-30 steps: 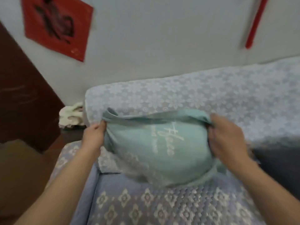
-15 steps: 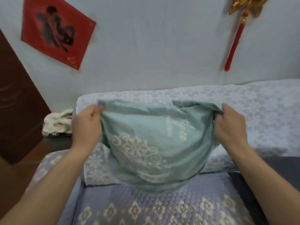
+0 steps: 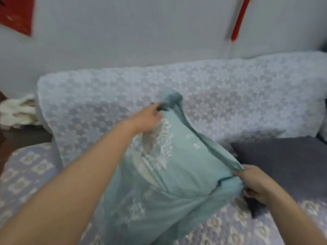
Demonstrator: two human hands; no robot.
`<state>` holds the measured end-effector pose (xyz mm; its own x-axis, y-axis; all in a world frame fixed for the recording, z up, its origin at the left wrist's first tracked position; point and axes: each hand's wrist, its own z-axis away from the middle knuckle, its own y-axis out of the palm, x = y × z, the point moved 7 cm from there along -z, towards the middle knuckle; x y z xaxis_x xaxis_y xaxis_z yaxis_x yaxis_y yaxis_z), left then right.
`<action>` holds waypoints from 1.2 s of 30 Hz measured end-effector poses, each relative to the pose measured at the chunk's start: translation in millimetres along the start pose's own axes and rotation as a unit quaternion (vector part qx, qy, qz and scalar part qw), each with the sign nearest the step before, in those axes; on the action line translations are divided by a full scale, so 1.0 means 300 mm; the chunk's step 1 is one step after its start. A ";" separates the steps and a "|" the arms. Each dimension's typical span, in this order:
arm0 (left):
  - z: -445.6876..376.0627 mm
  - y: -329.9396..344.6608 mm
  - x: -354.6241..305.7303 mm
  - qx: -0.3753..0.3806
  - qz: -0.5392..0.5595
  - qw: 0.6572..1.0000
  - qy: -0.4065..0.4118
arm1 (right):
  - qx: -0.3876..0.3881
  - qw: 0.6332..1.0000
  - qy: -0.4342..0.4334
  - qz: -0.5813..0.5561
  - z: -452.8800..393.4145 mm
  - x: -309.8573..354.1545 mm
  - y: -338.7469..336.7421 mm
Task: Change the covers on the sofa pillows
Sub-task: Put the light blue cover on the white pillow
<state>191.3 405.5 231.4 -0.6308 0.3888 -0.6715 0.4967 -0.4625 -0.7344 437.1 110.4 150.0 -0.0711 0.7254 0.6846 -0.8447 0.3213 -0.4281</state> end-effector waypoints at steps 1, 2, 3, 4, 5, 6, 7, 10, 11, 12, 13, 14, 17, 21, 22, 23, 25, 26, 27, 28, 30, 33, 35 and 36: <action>0.013 0.182 0.033 0.073 -0.052 0.996 0.013 | -0.038 0.998 0.037 0.046 -0.054 -0.110 -0.018; 0.051 0.383 0.083 0.143 -0.105 0.984 0.021 | -0.074 0.990 0.069 0.099 -0.124 -0.234 -0.037; 0.104 0.563 0.143 0.204 -0.130 0.970 0.026 | -0.103 0.980 0.087 0.147 -0.192 -0.339 -0.043; 0.170 0.714 0.221 0.256 -0.136 0.957 0.001 | -0.111 0.975 0.088 0.174 -0.263 -0.420 -0.025; 0.219 0.848 0.317 0.295 -0.138 0.945 -0.031 | -0.094 0.975 0.083 0.183 -0.329 -0.481 0.018; 0.261 0.983 0.397 0.331 -0.136 0.932 -0.062 | -0.064 0.977 0.079 0.187 -0.410 -0.563 0.079; 0.304 1.075 0.457 0.354 -0.137 0.922 -0.082 | -0.028 0.981 0.068 0.180 -0.463 -0.616 0.153; 0.298 1.204 0.582 0.309 -0.132 0.936 -0.108 | 0.045 0.988 0.058 0.136 -0.581 -0.701 0.347; 0.266 1.235 0.597 0.285 -0.137 0.944 -0.096 | 0.039 0.989 0.046 0.134 -0.618 -0.715 0.386; 0.229 1.256 0.594 0.265 -0.142 0.951 -0.075 | 0.030 0.990 0.036 0.132 -0.647 -0.732 0.420; 0.187 1.274 0.570 0.242 -0.140 0.959 -0.050 | 0.035 0.992 0.031 0.120 -0.658 -0.743 0.464; 0.141 1.290 0.533 0.216 -0.135 0.967 -0.017 | 0.065 0.992 0.023 0.101 -0.657 -0.756 0.518; -0.017 1.357 0.419 0.161 -0.164 0.967 0.113 | 0.230 0.971 -0.016 0.067 -0.579 -0.758 0.692; -0.145 1.481 0.383 0.259 -0.312 0.878 0.254 | -0.047 0.999 0.011 0.008 -0.626 -0.812 0.518; -0.160 1.500 0.383 0.295 -0.344 0.852 0.261 | -0.086 0.996 0.025 0.007 -0.639 -0.827 0.473; -0.179 1.513 0.386 0.324 -0.371 0.829 0.264 | -0.070 0.997 0.029 0.032 -0.658 -0.837 0.464; -0.201 1.525 0.375 0.358 -0.406 0.800 0.260 | 0.020 0.992 0.003 0.126 -0.675 -0.820 0.513; -0.203 1.529 0.368 0.373 -0.417 0.788 0.256 | 0.044 0.986 -0.010 0.163 -0.683 -0.811 0.542; -0.200 1.536 0.368 0.384 -0.422 0.780 0.256 | 0.049 0.982 -0.022 0.181 -0.690 -0.805 0.564; -0.198 1.544 0.369 0.398 -0.423 0.775 0.249 | 0.041 0.979 -0.029 0.197 -0.698 -0.796 0.568; -0.191 1.538 0.374 0.432 -0.397 0.778 0.226 | 0.012 0.975 -0.036 0.218 -0.725 -0.793 0.556; -0.209 1.510 0.384 0.431 -0.356 0.805 0.199 | -0.011 0.976 -0.019 0.217 -0.757 -0.812 0.532; -0.203 1.499 0.370 0.414 -0.387 0.796 0.214 | -0.001 0.979 -0.017 0.202 -0.762 -0.810 0.536; -0.196 1.495 0.356 0.408 -0.399 0.790 0.222 | 0.006 0.981 -0.016 0.193 -0.761 -0.808 0.542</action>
<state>381.8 286.4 -175.6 -0.1869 0.9740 -0.1279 -0.6180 -0.2178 -0.7554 438.3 125.9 -220.2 -0.4029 0.7718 0.4919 -0.7580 0.0199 -0.6520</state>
